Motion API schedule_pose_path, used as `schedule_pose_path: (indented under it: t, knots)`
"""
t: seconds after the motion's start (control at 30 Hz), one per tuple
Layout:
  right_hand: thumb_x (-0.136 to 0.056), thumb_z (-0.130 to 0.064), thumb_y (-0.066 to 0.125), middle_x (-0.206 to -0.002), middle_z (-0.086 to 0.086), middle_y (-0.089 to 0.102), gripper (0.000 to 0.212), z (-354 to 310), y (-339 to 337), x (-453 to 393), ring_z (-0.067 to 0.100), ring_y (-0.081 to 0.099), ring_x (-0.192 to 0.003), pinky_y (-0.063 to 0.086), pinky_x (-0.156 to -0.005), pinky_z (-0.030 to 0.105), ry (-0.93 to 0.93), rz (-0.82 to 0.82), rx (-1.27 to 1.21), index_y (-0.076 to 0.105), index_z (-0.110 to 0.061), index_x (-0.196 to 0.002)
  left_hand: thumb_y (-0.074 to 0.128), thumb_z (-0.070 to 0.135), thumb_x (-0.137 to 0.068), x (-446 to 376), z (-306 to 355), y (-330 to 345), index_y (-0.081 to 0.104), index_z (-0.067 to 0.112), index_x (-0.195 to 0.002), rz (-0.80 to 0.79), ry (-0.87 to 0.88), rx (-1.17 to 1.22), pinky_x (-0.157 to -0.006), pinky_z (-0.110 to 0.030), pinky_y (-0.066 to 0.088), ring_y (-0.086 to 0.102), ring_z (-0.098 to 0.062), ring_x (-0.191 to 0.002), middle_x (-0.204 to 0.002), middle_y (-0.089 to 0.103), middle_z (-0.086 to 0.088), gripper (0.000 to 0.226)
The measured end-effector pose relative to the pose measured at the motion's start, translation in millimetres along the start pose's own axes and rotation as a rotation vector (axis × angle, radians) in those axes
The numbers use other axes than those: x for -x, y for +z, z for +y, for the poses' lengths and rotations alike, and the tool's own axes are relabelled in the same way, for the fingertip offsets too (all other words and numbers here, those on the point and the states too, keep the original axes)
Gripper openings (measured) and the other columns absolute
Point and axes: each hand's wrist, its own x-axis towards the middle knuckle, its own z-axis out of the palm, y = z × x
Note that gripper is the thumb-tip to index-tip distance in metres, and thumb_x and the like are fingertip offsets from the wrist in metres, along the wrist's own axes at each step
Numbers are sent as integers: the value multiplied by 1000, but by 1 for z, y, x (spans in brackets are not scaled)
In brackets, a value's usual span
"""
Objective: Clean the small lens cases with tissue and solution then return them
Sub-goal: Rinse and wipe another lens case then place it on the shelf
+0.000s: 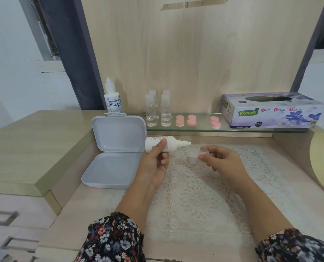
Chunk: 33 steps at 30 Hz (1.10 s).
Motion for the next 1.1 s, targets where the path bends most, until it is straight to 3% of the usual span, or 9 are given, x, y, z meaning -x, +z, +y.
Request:
schedule_pose_path:
  t: [0.63,1.1]
  knots:
    - [-81,-12,75,-65,1,56,16,-2,1,1,0,51,-52,43,-55,11,5,-11,-4,72,-15,-96,69,1,-79,1,2,1,51,15,-87,-19,165,-154,-33,-15,28,40,-6,-41,-69,57,-2,23]
    - [-79,-13,76,-67,2,59,16,-1,2,-1,4,52,-55,43,-57,16,38,-13,2,72,-17,-94,75,10,-65,3,3,1,50,15,-92,-55,188,-179,-34,-16,28,39,-7,-43,-74,57,-2,38]
